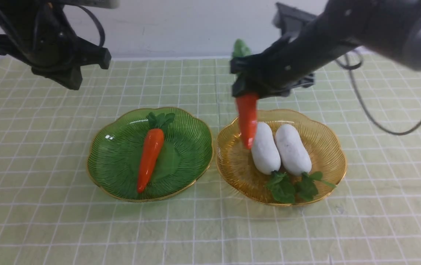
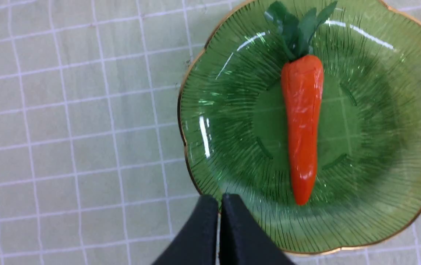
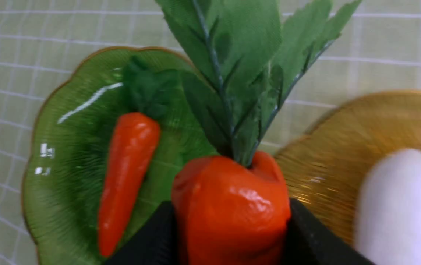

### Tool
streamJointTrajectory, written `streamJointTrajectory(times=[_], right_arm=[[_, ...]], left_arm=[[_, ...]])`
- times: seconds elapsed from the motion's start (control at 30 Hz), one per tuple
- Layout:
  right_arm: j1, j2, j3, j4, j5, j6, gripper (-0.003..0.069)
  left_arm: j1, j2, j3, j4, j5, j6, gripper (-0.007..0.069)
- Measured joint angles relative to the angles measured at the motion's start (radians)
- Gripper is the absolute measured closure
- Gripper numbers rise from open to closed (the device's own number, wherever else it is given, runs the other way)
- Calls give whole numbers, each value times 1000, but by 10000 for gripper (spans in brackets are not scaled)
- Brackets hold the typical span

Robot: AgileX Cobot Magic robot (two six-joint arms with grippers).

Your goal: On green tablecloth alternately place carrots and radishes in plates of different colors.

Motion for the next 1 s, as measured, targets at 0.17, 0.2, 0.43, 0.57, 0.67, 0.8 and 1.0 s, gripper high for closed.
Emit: streamJointTrajectory(times=[0.17, 0.2, 0.43, 0.57, 0.67, 0.8, 1.0], right_arm=[[96, 109, -35, 73, -113, -53, 337], [104, 147, -62, 98, -120, -63, 314], [104, 248, -178, 177, -65, -71, 92], [80, 243, -264, 120, 99, -88, 76], [46, 214, -336, 37, 256, -98, 169], [5, 95, -419, -104, 420, -98, 466], [-6, -199, -430, -285, 452, -44, 660]], left_arm=[[0, -192, 232, -5, -51, -3, 632], [0, -258, 308, -12, -65, -3, 632], [0, -513, 563, -17, -104, -5, 632], [0, -634, 641, -11, -107, -14, 632], [0, -715, 689, 2, -108, -31, 632], [0, -838, 749, 15, -135, -49, 632], [0, -1003, 831, 16, -196, -56, 632]])
